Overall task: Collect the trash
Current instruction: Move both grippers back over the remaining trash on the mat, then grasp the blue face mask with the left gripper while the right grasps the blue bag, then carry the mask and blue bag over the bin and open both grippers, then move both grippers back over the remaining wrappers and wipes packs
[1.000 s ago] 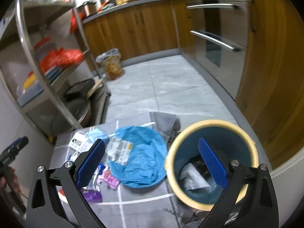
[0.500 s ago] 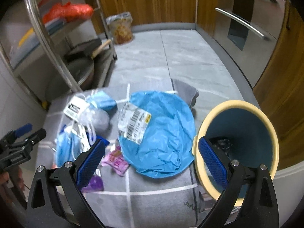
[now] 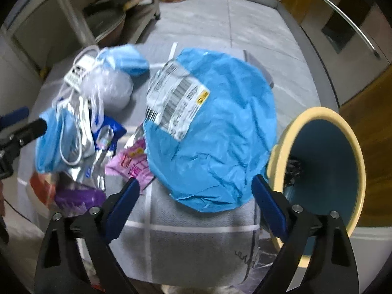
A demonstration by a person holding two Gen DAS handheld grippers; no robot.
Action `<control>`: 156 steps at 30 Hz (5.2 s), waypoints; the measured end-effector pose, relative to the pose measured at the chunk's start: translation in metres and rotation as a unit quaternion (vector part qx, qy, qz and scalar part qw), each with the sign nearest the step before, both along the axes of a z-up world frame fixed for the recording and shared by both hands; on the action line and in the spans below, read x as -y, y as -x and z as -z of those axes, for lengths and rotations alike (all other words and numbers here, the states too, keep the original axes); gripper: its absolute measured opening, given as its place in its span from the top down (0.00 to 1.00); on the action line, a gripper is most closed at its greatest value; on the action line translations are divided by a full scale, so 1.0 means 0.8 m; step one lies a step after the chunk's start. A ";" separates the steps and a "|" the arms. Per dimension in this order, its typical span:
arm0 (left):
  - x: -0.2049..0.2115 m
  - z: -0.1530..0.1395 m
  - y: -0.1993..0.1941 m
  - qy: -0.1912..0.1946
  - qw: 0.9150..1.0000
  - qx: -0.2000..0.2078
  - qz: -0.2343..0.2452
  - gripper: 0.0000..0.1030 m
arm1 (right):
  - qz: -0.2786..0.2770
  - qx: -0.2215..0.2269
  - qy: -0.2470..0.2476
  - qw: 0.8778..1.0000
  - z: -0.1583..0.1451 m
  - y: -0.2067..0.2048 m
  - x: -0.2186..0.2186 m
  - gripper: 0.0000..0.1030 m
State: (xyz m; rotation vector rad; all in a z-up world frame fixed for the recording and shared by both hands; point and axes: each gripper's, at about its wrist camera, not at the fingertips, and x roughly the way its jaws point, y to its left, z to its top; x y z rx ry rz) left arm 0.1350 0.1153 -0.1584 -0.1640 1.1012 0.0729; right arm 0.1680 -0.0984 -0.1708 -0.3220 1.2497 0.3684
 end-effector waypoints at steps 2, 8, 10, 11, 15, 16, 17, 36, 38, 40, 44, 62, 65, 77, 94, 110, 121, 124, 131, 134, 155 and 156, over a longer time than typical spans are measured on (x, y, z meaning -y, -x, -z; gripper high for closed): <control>0.000 0.006 -0.001 0.004 1.000 -0.008 0.002 0.06 | -0.015 -0.001 0.008 1.000 0.005 0.003 -0.007 0.20; 0.000 0.022 -0.001 -0.011 0.999 -0.030 0.008 0.06 | -0.045 -0.003 0.021 0.999 0.012 0.009 -0.020 0.52; -0.003 0.024 0.000 -0.004 0.999 -0.035 0.005 0.07 | -0.047 -0.007 0.020 0.999 0.013 0.009 -0.019 0.65; -0.004 0.025 -0.001 -0.001 0.999 -0.035 0.004 0.09 | -0.046 -0.012 0.015 0.999 0.014 0.008 -0.018 0.73; -0.001 0.027 -0.001 0.005 0.999 -0.043 0.012 0.22 | -0.049 -0.013 -0.001 0.999 0.005 0.008 -0.016 0.87; -0.001 0.028 -0.002 0.004 0.999 -0.044 0.014 0.29 | -0.051 -0.012 -0.005 0.999 0.003 0.008 -0.017 0.89; 0.001 0.028 -0.001 0.001 0.999 -0.046 0.017 0.32 | -0.052 -0.011 -0.008 0.999 0.001 0.008 -0.016 0.90; 0.022 -0.041 0.027 0.009 0.999 0.042 0.018 0.93 | -0.026 0.054 -0.157 0.986 -0.087 0.019 0.044 0.96; 0.023 -0.061 0.029 0.026 0.997 0.068 0.014 0.93 | -0.015 0.061 -0.182 0.981 -0.096 0.017 0.053 0.96; 0.026 -0.078 0.034 0.037 0.995 0.091 0.016 0.93 | -0.003 0.071 -0.202 0.977 -0.106 0.019 0.062 0.96; 0.046 -0.095 0.046 0.028 0.993 0.106 0.033 0.93 | 0.009 0.094 -0.224 0.970 -0.123 0.027 0.077 0.96; 0.225 -0.162 -0.001 0.031 0.978 0.132 0.156 0.93 | 0.091 0.139 -0.250 0.954 -0.180 0.000 0.226 0.96; 0.275 -0.159 -0.019 0.037 0.975 0.124 0.183 0.93 | 0.126 0.149 -0.243 0.950 -0.178 -0.009 0.271 0.96; 0.383 -0.102 -0.070 0.007 0.978 0.071 0.196 0.93 | 0.154 0.134 -0.227 0.952 -0.139 -0.011 0.314 0.96; 0.409 -0.061 -0.090 0.009 0.983 0.020 0.182 0.87 | 0.190 0.050 -0.212 0.957 -0.083 -0.023 0.337 0.96; 0.380 -0.078 -0.075 0.002 0.985 0.047 0.167 0.46 | 0.195 0.075 -0.196 0.958 -0.095 -0.021 0.331 0.55; 0.351 -0.089 -0.061 -0.011 0.988 0.060 0.142 0.22 | 0.214 0.093 -0.186 0.954 -0.102 -0.020 0.334 0.12; 0.346 -0.092 -0.058 -0.017 0.988 0.062 0.137 0.18 | 0.224 0.102 -0.173 0.954 -0.102 -0.021 0.336 0.10; 0.331 -0.106 -0.049 -0.036 0.988 0.078 0.128 0.09 | 0.231 0.124 -0.136 0.955 -0.101 -0.019 0.334 0.07; 0.318 -0.111 -0.046 -0.045 0.989 0.081 0.119 0.08 | 0.231 0.127 -0.122 0.957 -0.098 -0.021 0.335 0.06; 0.129 -0.121 0.019 -0.077 0.992 0.098 0.028 0.07 | 0.192 0.201 -0.062 0.959 -0.144 0.000 0.263 0.05; 0.121 -0.119 0.024 -0.077 0.992 0.098 0.024 0.07 | 0.185 0.209 -0.068 0.958 -0.148 0.002 0.255 0.05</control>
